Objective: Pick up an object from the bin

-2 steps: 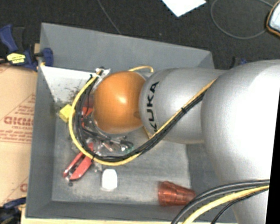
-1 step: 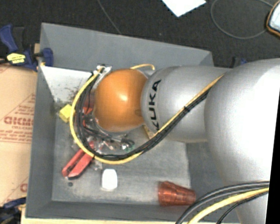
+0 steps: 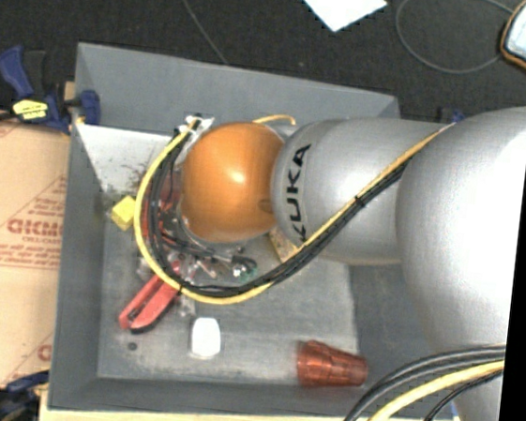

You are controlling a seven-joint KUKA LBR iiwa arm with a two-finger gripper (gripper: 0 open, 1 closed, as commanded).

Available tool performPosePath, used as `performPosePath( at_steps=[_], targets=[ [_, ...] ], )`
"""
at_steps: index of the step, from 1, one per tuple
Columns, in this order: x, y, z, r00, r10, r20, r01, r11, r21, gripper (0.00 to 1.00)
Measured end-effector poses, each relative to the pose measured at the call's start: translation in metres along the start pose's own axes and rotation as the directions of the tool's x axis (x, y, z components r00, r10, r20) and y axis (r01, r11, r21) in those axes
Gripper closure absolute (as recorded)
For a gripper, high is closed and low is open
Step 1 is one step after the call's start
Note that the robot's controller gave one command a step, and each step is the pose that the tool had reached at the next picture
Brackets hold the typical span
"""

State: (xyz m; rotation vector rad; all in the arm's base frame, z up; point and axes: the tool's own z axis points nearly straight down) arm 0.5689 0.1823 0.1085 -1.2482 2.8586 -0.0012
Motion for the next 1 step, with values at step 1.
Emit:
performPosePath(
  at_steps=[1],
  targets=[
    [0.0003,-0.0001,-0.0502,1.0,0.002,-0.006,-0.002,1.0,-0.003,1.0]
  ],
)
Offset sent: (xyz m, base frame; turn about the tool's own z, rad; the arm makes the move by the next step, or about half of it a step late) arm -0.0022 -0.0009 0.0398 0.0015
